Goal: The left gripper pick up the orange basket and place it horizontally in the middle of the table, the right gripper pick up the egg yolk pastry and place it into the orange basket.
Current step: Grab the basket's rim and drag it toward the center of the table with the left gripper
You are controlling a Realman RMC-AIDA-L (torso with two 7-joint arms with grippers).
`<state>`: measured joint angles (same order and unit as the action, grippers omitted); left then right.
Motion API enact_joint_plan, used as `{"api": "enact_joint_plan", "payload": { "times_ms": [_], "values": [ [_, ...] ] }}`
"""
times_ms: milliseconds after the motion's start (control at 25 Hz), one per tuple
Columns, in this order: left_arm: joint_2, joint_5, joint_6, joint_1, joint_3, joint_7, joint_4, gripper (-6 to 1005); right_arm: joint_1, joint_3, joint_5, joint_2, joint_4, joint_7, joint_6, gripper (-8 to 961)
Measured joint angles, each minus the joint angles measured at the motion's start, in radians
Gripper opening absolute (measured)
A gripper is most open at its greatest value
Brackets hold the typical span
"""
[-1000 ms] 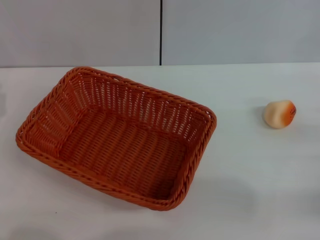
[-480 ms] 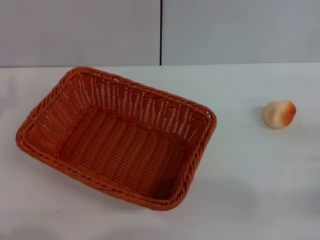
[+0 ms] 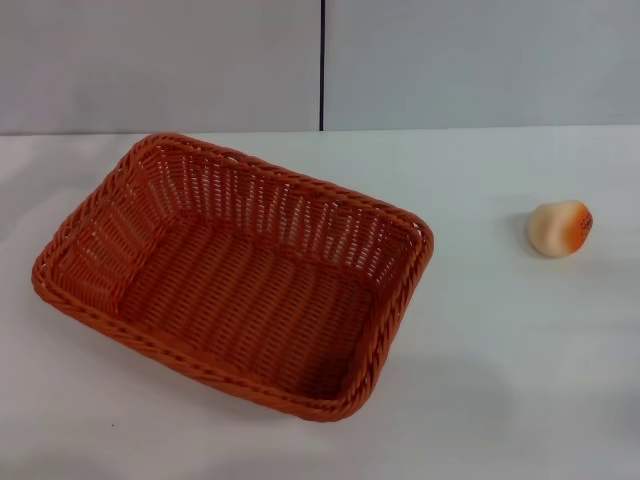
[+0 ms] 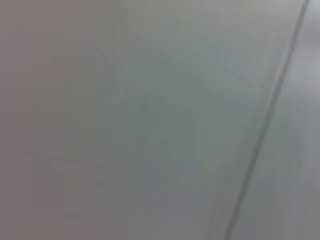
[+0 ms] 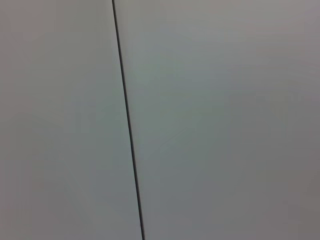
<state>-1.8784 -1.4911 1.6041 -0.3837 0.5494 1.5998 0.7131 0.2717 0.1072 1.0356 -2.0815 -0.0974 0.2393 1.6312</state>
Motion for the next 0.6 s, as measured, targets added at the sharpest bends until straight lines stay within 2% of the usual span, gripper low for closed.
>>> {"api": "enact_joint_plan", "payload": {
  "times_ms": [40,120,240,400,600],
  "values": [
    [0.011,-0.014,0.005,-0.001,0.029,0.047,0.039,533,-0.002,-0.001,-0.001,0.001,0.000,0.000,0.000,671],
    [0.016,-0.053,0.016,-0.001,0.062,0.131,0.136,542,-0.004,-0.002,-0.003,0.001,0.000,0.000,0.000,671],
    [0.010,-0.144,0.034,-0.007,0.074,0.249,0.280,555,-0.005,-0.003,-0.005,0.002,0.000,0.000,0.000,671],
    [-0.001,-0.221,0.053,-0.019,0.076,0.339,0.377,573,-0.006,-0.003,-0.007,0.003,0.001,0.000,-0.007,669],
    [-0.010,-0.351,0.111,-0.056,0.079,0.428,0.463,742,-0.004,-0.003,-0.006,0.003,0.002,0.000,-0.011,670]
  ]
}}
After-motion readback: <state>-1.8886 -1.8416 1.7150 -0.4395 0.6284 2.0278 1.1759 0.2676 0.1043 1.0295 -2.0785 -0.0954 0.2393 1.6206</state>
